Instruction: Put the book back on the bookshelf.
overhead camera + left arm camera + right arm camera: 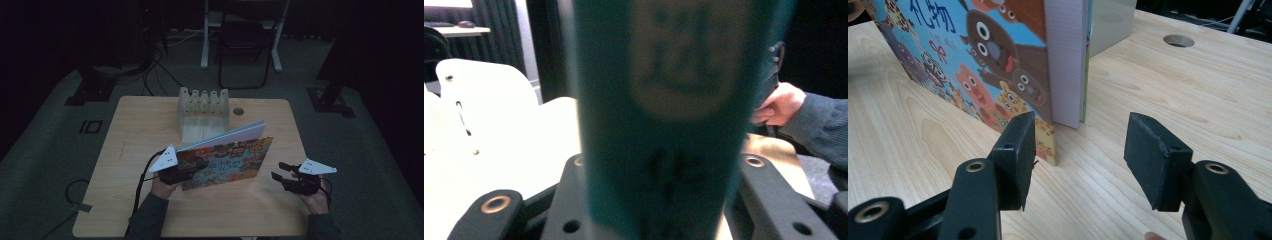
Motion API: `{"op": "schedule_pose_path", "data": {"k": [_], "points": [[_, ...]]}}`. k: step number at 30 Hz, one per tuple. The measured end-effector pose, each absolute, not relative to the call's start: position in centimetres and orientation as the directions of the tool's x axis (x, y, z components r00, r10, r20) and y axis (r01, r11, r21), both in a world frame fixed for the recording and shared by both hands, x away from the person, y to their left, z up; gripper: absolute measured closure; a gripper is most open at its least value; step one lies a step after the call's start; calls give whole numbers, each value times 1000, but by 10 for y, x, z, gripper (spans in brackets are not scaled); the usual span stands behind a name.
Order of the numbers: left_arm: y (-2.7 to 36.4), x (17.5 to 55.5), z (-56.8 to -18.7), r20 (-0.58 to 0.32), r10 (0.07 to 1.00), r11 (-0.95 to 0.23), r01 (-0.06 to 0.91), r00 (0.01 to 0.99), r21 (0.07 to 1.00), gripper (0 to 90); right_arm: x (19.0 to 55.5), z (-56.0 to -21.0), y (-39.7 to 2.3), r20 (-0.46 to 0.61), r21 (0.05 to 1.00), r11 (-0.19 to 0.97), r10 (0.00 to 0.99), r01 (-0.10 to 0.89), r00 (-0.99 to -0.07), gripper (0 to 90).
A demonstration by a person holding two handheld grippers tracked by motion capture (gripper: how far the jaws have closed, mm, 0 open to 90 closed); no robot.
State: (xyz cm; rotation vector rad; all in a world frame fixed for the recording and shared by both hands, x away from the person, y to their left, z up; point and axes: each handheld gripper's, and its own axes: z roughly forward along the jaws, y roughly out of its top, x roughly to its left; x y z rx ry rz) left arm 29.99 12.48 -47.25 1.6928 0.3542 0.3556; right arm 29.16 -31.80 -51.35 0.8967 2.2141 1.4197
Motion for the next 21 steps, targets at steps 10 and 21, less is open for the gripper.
{"op": "schedule_pose_path", "data": {"k": [10,21], "points": [[117,293,-474,58,456,-145,9,888,989,766,291,-515,-319,38,902,292,680,319,-732,458],[115,298,-482,2,439,-101,47,898,994,644,291,-519,-321,46,898,290,686,330,-726,457]]}}
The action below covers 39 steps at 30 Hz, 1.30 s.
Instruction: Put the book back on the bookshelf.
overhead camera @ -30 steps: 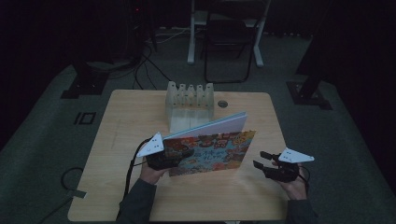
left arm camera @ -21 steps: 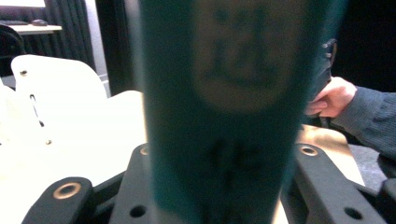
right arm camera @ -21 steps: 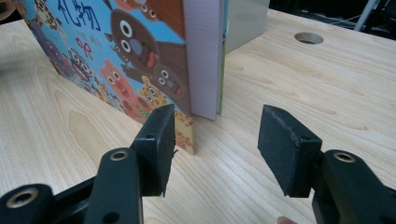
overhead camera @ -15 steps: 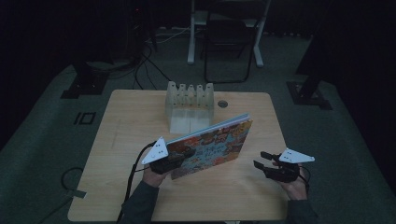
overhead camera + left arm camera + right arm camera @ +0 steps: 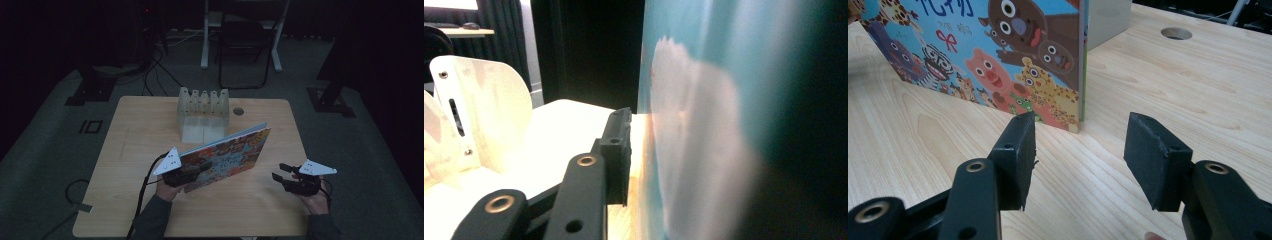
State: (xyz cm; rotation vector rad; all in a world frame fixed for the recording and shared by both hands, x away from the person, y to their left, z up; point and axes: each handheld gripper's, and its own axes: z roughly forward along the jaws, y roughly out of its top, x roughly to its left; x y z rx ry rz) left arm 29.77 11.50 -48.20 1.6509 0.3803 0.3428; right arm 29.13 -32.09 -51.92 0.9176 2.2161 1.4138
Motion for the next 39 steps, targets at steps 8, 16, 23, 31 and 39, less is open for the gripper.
{"op": "schedule_pose_path", "data": {"k": [8,16,23,31,39], "points": [[114,296,-484,22,471,-100,29,882,995,686,292,-524,-323,52,895,289,690,341,-722,457],[108,292,-486,31,489,-95,18,872,995,797,292,-527,-324,57,890,290,694,351,-718,457],[107,292,-488,31,477,-93,15,878,996,748,293,-531,-325,63,886,290,697,361,-714,455],[108,294,-492,8,480,-86,38,877,996,697,295,-537,-326,63,873,304,706,382,-706,453],[102,291,-493,35,518,-113,28,855,993,753,297,-548,-328,53,851,328,723,410,-689,452]]}}
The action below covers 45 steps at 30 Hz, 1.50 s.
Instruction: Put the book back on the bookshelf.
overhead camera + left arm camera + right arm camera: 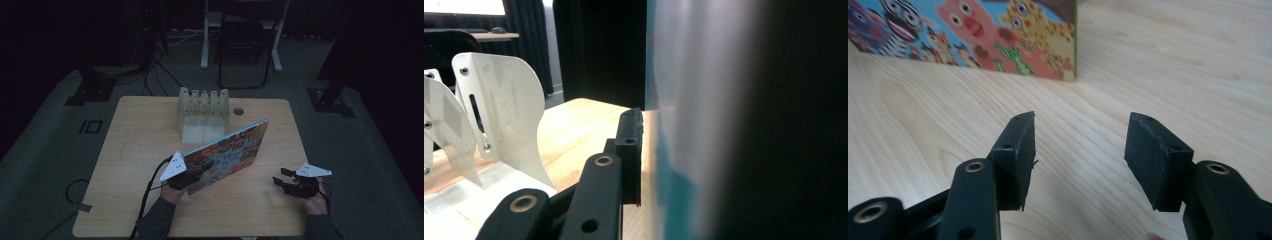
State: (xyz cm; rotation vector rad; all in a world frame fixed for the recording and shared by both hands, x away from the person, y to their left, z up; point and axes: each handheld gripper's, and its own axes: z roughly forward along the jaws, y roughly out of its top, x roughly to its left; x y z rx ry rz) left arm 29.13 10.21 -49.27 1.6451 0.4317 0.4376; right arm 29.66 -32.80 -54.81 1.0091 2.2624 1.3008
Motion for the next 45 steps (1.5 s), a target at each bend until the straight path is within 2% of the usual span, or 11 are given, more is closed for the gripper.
{"op": "schedule_pose_path", "data": {"k": [7,12,22,26,29,34,45], "points": [[99,291,-497,46,520,-124,22,853,992,750,299,-560,-331,42,829,346,745,440,-665,449],[97,289,-499,57,530,-136,19,846,990,769,301,-564,-327,-5,808,390,755,443,-656,444],[95,288,-500,56,515,-131,15,856,991,790,303,-570,-331,-3,799,390,765,458,-645,444],[93,289,-502,49,506,-117,13,861,993,769,303,-571,-331,-1,798,389,765,460,-644,443],[92,288,-502,51,502,-113,7,863,994,693,303,-571,-329,-10,793,400,763,461,-646,442],[92,289,-503,39,493,-110,17,869,994,710,304,-571,-328,-17,785,412,761,463,-648,432],[82,286,-506,86,488,-152,-13,869,988,757,305,-572,-328,-16,776,421,758,470,-652,426]]}}
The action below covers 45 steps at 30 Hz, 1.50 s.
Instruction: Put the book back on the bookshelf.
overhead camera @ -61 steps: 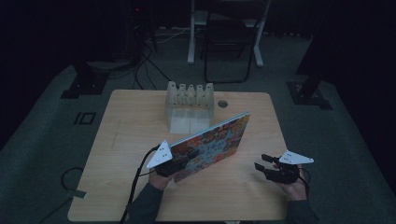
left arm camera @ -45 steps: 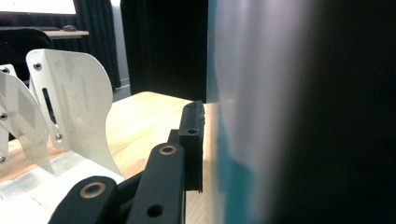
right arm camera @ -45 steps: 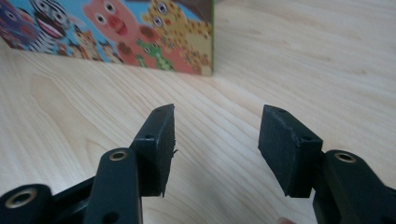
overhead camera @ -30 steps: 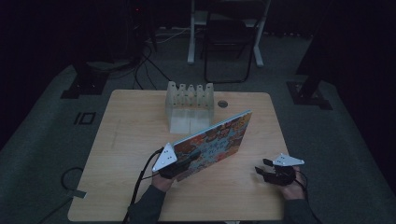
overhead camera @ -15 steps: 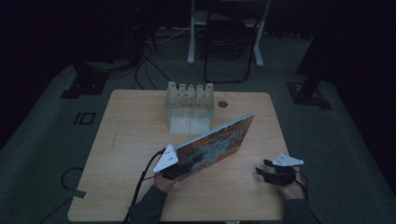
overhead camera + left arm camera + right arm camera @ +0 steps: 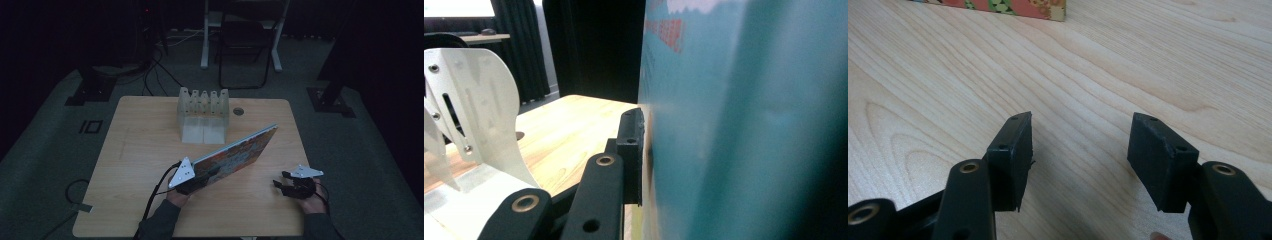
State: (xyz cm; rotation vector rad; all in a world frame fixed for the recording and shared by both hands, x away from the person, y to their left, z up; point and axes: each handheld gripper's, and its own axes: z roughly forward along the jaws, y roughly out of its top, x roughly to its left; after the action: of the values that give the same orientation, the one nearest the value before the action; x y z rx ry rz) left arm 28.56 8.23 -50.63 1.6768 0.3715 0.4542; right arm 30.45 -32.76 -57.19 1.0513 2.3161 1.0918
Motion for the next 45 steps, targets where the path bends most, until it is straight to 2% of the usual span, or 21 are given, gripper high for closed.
{"op": "schedule_pose_path", "data": {"k": [4,13,16,20,38,45], "points": [[79,286,-504,93,481,-154,-20,872,988,741,305,-572,-328,-15,776,421,756,470,-654,426],[79,290,-503,65,512,-139,8,856,990,797,305,-572,-328,-12,775,420,756,472,-654,426],[84,295,-503,-5,548,-92,67,836,993,809,305,-572,-328,-9,772,421,756,476,-655,426],[86,296,-504,-38,555,-69,92,831,993,810,305,-572,-328,-6,771,420,756,478,-655,422],[92,295,-497,-75,544,-51,122,836,991,812,305,-572,-328,-1,770,418,757,483,-653,414],[92,291,-492,-61,544,-61,112,837,992,812,306,-572,-328,-4,767,422,757,484,-653,366]]}}
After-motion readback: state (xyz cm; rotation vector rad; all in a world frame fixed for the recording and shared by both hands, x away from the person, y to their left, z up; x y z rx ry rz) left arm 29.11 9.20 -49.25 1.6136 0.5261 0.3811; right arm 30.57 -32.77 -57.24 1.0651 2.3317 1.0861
